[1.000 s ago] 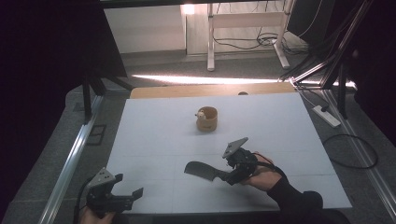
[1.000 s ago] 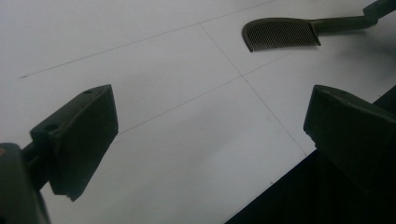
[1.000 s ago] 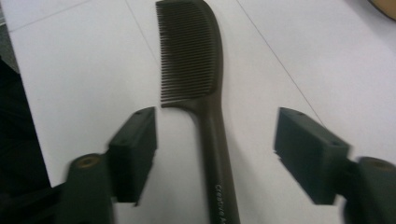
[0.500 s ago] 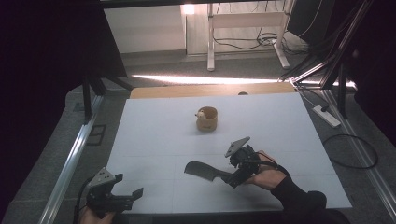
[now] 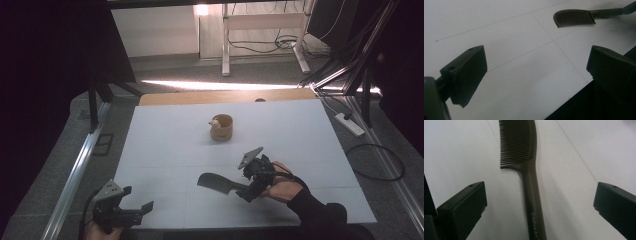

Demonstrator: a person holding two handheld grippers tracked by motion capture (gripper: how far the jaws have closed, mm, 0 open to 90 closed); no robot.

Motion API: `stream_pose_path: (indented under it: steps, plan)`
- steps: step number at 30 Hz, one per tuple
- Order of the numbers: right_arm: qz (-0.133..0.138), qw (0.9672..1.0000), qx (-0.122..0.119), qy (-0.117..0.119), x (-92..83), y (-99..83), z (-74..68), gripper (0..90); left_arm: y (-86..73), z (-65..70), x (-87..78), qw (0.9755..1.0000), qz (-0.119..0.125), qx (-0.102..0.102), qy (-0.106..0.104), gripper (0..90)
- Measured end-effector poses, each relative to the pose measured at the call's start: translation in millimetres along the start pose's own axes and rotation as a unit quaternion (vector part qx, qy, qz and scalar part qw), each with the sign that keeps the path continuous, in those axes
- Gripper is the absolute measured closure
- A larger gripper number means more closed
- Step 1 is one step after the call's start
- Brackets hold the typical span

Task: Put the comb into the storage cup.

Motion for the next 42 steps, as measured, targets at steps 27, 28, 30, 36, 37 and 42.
stream_pose_path:
  steps: [27,28,30,36,37,42]
  plan:
    - [-0.057,0.9981,-0.023,0.008,35.8,-14.5,-3.3,0.0,0.0,0.1,0.1,1.0,0.0,0.0,0.0,4.0]
    - [-0.057,0.9981,-0.022,0.008,35.8,-14.5,-3.4,0.0,0.0,0.1,0.1,1.0,-0.001,0.0,-0.001,4.0]
    - [-0.061,0.9979,-0.021,0.006,35.9,-14.0,-3.8,0.0,0.0,0.1,0.1,1.0,-0.001,0.001,0.0,4.0]
    - [-0.069,0.9973,-0.025,0.006,36.3,-12.7,-3.7,0.0,0.0,0.0,0.1,1.0,0.0,0.0,-0.001,4.0]
    - [-0.069,0.9973,-0.024,0.007,36.0,-12.7,-3.7,0.3,0.0,0.0,0.0,1.0,0.0,0.0,0.0,4.0]
    - [-0.076,0.9965,-0.029,0.015,31.1,-9.9,-6.4,13.3,0.0,0.1,0.2,1.0,-0.001,0.0,-0.001,4.0]
Point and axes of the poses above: each handheld gripper's, and its own axes: x roughly forward along the jaws, y roughly out of its top, z roughly to its right, the point moved 4 cm from there along x, roughly forward along the jaws, and after that the axes turned 6 degrees about -y, right-handed, at the moved point
